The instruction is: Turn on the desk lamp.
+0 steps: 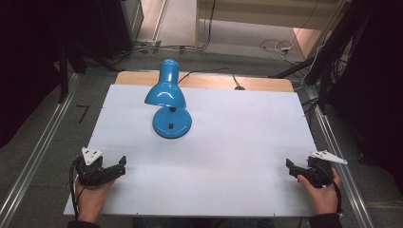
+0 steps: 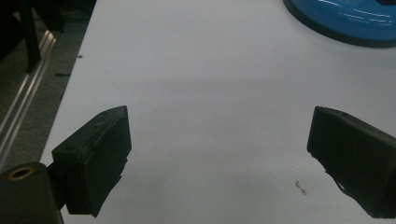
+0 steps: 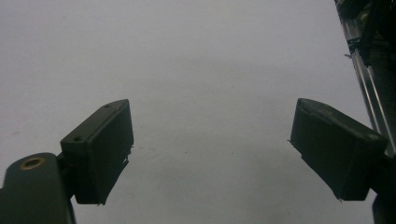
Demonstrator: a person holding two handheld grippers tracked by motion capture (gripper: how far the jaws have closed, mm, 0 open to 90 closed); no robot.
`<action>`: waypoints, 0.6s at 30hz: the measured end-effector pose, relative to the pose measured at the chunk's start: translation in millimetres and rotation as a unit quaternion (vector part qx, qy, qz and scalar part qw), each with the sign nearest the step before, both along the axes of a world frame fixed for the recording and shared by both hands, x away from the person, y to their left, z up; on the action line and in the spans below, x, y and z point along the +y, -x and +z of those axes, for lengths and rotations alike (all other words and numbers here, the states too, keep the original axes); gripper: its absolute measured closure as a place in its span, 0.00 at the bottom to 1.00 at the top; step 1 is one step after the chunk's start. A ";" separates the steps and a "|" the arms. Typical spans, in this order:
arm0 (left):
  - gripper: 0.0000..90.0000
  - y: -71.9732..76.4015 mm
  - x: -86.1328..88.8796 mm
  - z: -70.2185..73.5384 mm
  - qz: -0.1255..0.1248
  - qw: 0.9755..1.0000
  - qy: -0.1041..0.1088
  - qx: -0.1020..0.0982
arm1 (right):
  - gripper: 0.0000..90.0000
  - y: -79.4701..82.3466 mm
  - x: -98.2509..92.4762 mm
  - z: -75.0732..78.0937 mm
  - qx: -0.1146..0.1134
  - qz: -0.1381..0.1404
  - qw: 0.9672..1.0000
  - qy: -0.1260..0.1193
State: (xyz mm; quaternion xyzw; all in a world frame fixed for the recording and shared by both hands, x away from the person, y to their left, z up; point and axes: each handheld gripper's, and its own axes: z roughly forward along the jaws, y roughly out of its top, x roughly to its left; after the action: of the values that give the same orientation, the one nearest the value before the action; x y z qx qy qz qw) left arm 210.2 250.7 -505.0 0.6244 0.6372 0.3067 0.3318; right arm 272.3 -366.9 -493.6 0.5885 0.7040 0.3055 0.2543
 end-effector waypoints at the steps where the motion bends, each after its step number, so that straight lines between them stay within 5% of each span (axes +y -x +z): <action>1: 0.08 -0.2 -0.3 0.3 -0.001 1.000 0.004 0.000 | 0.13 1.8 0.0 2.0 -0.006 0.003 1.000 0.001; 10: 0.09 -4.5 -7.6 5.0 -0.006 0.999 0.039 -0.002 | 0.13 4.5 -3.9 6.4 -0.015 -0.003 1.000 -0.013; 18: 0.09 -16.2 -20.6 7.8 -0.023 0.999 0.041 -0.006 | 0.13 5.1 0.8 7.4 -0.015 0.002 1.000 -0.014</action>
State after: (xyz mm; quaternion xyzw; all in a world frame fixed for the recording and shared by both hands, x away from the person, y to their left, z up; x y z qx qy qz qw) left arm 226.5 230.1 -497.2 0.6228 0.6329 0.2768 0.3674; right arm 267.2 -366.2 -486.2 0.5854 0.6972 0.3248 0.2563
